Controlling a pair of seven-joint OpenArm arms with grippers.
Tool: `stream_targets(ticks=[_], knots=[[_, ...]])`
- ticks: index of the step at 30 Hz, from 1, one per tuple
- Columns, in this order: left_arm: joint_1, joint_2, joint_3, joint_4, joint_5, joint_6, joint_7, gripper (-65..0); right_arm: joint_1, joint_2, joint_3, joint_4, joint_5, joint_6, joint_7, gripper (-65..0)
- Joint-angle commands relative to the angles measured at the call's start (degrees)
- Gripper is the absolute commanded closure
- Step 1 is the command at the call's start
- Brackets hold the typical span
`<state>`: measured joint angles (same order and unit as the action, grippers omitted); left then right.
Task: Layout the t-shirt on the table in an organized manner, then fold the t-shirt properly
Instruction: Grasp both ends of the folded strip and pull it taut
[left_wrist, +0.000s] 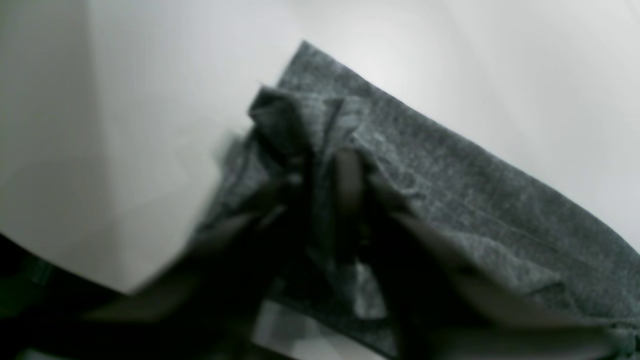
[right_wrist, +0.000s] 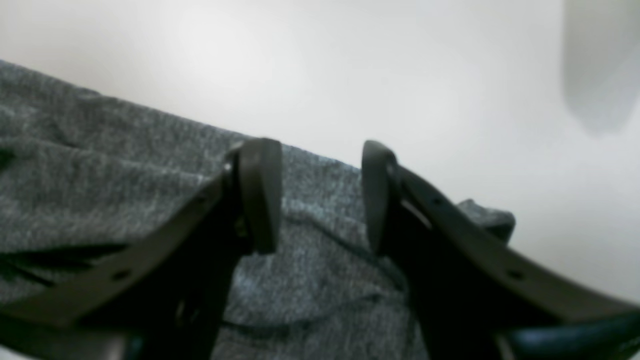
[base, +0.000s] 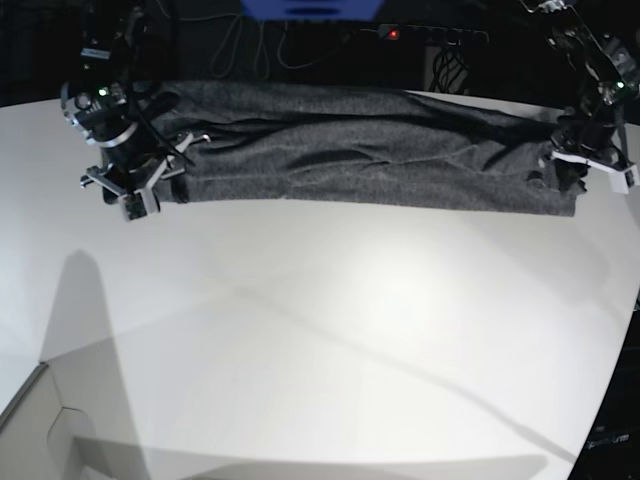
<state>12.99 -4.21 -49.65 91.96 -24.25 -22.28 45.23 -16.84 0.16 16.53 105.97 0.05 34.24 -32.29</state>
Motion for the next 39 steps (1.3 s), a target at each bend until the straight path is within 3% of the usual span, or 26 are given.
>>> stream_targets(ticks=[1,5,8,14,19,25,32,39], knots=[[0.1,-0.6,-0.8,1.2,-0.7,-0.3,-0.9,-18.9,0.3,0.3,0.1,0.8,0.7,0.2,1.5,-26.6],[0.1,-0.4,-0.9,2.4,-0.7,-0.3,-0.9,-36.1,0.4,0.3,0.1,0.8,0.7,0.2,1.5,-26.6],[0.9,-0.5,-0.9,4.8,-0.8,-0.3,-0.9,-41.8,0.4,0.3,0.1,0.8,0.7,0.2,1.5,-26.6],[2.3,-1.0,-0.9,7.6,-2.5,-0.3,-0.9,-42.3,0.4,0.3,0.1,0.8,0.7,0.2,1.5,-26.6],[2.5,-5.1,-1.1,3.9,-2.7,-0.4,-1.4,-42.4,0.4,0.3,0.1,0.8,0.7,0.2,1.5,-26.6],[2.0,-8.7,-1.2,-0.1,-2.3,-6.6,-1.5,-42.5,0.4,0.3,0.1,0.8,0.7,0.2,1.5,-26.6],[1.9,-8.8,-1.2,-1.5,-2.2,-14.9,-1.6,-42.5,0.4,0.3,0.1,0.8,0.7,0.2,1.5,-26.6],[1.3,-10.3,-1.7,-8.7,-2.7,-16.5,-5.7,-42.5,0.4,0.3,0.7,0.8,0.7,0.2,1.5,-26.6]])
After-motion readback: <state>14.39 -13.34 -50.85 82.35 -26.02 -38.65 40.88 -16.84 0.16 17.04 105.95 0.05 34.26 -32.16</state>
